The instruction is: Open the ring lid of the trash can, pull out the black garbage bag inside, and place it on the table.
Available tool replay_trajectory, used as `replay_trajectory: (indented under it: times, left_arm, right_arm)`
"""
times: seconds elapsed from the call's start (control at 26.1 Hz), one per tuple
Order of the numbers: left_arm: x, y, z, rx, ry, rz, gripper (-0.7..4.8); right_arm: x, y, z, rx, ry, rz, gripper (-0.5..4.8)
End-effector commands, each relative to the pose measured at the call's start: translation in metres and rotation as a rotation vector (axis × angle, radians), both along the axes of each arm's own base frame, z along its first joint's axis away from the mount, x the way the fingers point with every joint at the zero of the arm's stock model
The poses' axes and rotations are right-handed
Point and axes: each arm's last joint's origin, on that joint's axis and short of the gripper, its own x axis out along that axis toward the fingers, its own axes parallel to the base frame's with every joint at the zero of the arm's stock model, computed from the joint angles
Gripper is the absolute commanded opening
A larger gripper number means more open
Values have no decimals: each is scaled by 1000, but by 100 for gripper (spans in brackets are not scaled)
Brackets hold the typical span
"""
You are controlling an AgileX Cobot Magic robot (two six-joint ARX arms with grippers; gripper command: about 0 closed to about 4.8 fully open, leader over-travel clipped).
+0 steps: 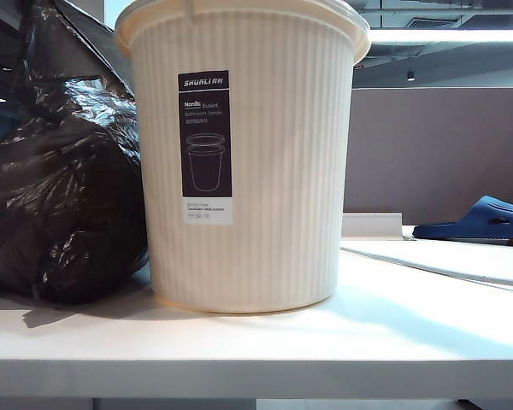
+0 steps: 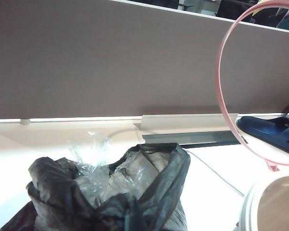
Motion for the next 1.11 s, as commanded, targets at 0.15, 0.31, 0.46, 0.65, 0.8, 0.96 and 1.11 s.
replay_trajectory:
  times: [0.15, 0.31, 0.46, 0.65, 0.8, 0.96, 1.11]
  left_arm:
    - [0, -1, 0, -1, -7, -25, 125]
    - [0, -1, 1, -1, -7, -25, 192]
    - [-3, 0, 3, 1, -17, -21, 323]
    - [-11, -1, 9, 3, -43, -21, 352]
    - [-22, -2, 16, -2, -62, -21, 352]
    - [-40, -3, 25, 0, -88, -22, 351]
    - [-61, -5, 37, 6, -147, -22, 351]
  right_arm:
    - [-4, -1, 3, 0, -6, 3, 363]
    - [-4, -1, 2, -3, 1, 3, 363]
    - [-4, -1, 2, -7, 8, 3, 363]
    - [-4, -1, 1, -8, 10, 2, 363]
    - [-4, -2, 2, -16, 2, -31, 364]
    - [-7, -4, 5, -17, -16, -38, 364]
    - [-9, -5, 8, -6, -36, -38, 364]
